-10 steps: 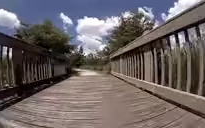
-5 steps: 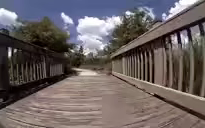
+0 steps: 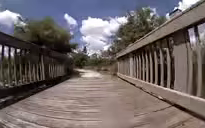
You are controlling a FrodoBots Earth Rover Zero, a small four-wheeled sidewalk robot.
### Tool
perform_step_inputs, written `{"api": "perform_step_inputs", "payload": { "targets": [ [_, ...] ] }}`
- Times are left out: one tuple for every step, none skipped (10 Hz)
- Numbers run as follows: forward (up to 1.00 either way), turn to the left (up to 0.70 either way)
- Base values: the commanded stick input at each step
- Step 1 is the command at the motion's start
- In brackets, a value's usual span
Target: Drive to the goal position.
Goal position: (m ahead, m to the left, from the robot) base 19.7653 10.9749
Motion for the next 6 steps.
{"api": "perform_step_inputs", "payload": {
  "targets": [
    [0.69,0.0],
    [0.69,0.0],
    [0.69,0.0],
    [0.69,0.0],
    [0.7,0.0],
    [0.69,0.01]
  ]
}}
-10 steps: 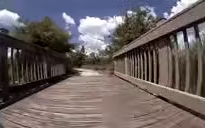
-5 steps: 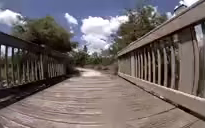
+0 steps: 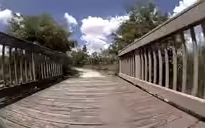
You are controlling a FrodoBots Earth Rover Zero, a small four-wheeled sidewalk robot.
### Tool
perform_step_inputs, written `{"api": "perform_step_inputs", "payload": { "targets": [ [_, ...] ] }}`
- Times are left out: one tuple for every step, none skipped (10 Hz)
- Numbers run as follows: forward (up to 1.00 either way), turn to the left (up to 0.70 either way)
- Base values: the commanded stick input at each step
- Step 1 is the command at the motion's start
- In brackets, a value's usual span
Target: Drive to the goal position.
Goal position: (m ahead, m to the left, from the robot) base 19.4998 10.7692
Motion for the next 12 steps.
{"api": "perform_step_inputs", "payload": {
  "targets": [
    [0.69,0.2],
    [0.69,0.23],
    [0.7,0.0],
    [0.7,0.0],
    [0.7,0.0],
    [0.7,0.0],
    [0.7,0.0],
    [0.7,0.0],
    [0.7,0.0],
    [0.7,0.0],
    [0.69,0.0],
    [0.69,0.0]
  ]
}}
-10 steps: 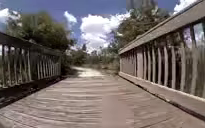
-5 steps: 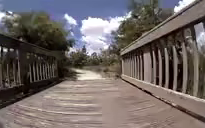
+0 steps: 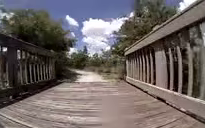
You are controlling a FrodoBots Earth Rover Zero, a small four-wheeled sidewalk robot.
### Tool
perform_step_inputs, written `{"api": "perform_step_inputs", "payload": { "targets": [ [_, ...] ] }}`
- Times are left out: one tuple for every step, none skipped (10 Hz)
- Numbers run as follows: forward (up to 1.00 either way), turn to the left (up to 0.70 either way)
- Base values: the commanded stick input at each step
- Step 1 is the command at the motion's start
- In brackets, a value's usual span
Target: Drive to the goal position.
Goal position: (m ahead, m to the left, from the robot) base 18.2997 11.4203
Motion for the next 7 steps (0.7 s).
{"api": "perform_step_inputs", "payload": {
  "targets": [
    [0.69,0.0],
    [0.69,0.0],
    [0.69,0.0],
    [0.69,0.0],
    [0.69,0.0],
    [0.7,0.0],
    [0.7,0.0]
  ]
}}
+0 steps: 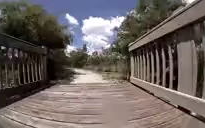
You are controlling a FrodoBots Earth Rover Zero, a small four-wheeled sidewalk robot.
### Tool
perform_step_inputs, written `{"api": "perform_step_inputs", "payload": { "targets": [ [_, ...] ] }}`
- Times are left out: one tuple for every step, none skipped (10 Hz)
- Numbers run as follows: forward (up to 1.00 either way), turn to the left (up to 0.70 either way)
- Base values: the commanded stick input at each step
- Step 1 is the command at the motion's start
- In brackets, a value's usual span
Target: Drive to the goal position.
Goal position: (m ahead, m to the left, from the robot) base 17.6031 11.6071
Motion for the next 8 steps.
{"api": "perform_step_inputs", "payload": {
  "targets": [
    [0.7,0.0],
    [0.7,0.0],
    [0.7,0.0],
    [0.7,0.0],
    [0.7,0.0],
    [0.7,0.0],
    [0.7,0.0],
    [0.7,0.0]
  ]
}}
